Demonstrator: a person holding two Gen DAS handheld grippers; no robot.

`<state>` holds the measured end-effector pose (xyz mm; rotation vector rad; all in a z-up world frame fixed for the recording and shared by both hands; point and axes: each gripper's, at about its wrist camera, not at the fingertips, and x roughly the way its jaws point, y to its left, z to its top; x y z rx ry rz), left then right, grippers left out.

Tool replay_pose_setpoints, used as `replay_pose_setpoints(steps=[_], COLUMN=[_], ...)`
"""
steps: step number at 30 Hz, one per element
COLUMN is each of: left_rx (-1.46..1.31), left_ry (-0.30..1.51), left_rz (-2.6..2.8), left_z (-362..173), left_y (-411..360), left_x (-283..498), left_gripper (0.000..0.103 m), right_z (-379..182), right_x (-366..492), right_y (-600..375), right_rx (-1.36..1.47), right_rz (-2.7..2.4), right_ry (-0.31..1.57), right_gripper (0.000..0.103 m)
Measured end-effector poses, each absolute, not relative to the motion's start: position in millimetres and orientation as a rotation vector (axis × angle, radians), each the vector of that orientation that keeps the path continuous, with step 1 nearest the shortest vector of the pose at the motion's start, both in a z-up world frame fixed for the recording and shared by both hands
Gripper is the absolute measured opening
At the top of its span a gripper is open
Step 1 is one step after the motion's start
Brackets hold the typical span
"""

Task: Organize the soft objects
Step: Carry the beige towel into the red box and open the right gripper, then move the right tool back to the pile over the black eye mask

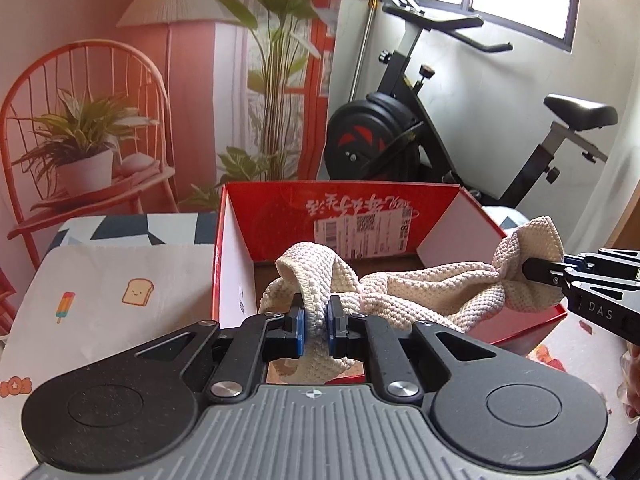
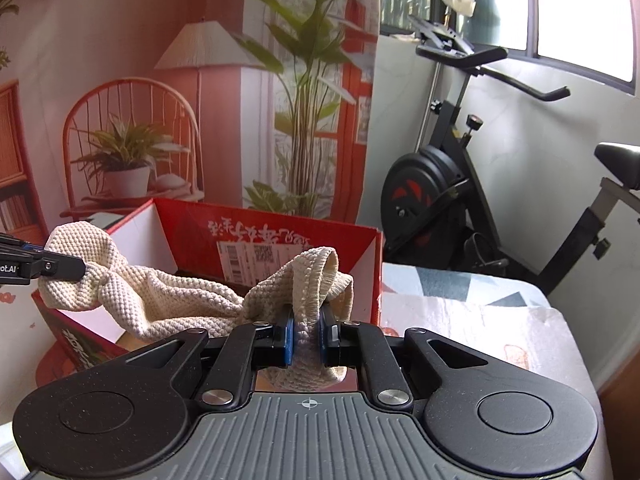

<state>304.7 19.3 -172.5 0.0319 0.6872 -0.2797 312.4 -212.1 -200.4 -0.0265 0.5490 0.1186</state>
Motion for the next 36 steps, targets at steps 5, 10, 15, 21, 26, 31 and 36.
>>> replay_pose_setpoints(steps=[5, 10, 15, 21, 26, 31, 36], left_rx=[0.060, 0.080, 0.099, 0.091, 0.081, 0.019, 0.003], left_ry=[0.727, 0.735, 0.695, 0.648, 0.601, 0.553, 0.536], left_rz=[-0.272, -0.275, -0.271, -0.286, -0.298, -0.318, -0.331], left_z=[-180, -181, -177, -164, -150, -141, -148], left_y=[13, 13, 10, 10, 19, 41, 56], left_x=[318, 322, 321, 304, 275, 229, 185], left_gripper=[0.012, 0.013, 0.060, 0.064, 0.064, 0.064, 0.064], right_z=[-213, -221, -224, -216, -202, -189, -190], right_x=[324, 325, 324, 309, 279, 235, 185], right_y=[-211, -212, -212, -210, -209, -212, -212], right_rx=[-0.004, 0.002, -0.002, -0.004, 0.011, 0.070, 0.118], right_rz=[0.123, 0.125, 0.126, 0.121, 0.138, 0.159, 0.164], right_ry=[0.577, 0.592, 0.586, 0.550, 0.501, 0.435, 0.376], right_gripper=[0.011, 0.012, 0.022, 0.040, 0.051, 0.069, 0.083])
